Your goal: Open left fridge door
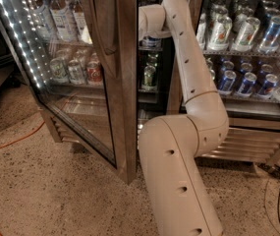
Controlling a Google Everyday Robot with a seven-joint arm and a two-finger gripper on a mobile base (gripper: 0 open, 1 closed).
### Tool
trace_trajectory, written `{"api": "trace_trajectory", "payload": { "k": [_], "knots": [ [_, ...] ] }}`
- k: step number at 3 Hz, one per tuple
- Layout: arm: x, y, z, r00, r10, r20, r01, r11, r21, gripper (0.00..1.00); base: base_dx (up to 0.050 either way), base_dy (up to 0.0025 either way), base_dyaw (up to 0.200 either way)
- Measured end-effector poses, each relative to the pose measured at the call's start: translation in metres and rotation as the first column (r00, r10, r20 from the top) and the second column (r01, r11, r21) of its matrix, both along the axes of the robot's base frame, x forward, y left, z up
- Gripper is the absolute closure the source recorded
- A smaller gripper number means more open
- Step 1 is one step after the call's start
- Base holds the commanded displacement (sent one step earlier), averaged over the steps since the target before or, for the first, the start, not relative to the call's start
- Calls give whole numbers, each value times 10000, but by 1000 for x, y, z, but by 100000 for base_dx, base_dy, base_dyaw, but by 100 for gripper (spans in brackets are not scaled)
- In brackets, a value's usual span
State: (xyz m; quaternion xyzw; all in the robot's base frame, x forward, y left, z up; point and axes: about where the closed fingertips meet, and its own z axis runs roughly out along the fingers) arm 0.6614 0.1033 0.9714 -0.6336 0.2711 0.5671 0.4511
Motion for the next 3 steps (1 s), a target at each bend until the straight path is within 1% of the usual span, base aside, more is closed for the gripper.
{"api": "trace_trajectory", "payload": {
  "k": [1,3],
  "knots": [
    [-4,8,4,9992,395,-58,-392,9982,452,100,0,0,0],
    [-7,14,7,9972,742,-70,-731,9925,983,100,0,0,0]
  ]
}}
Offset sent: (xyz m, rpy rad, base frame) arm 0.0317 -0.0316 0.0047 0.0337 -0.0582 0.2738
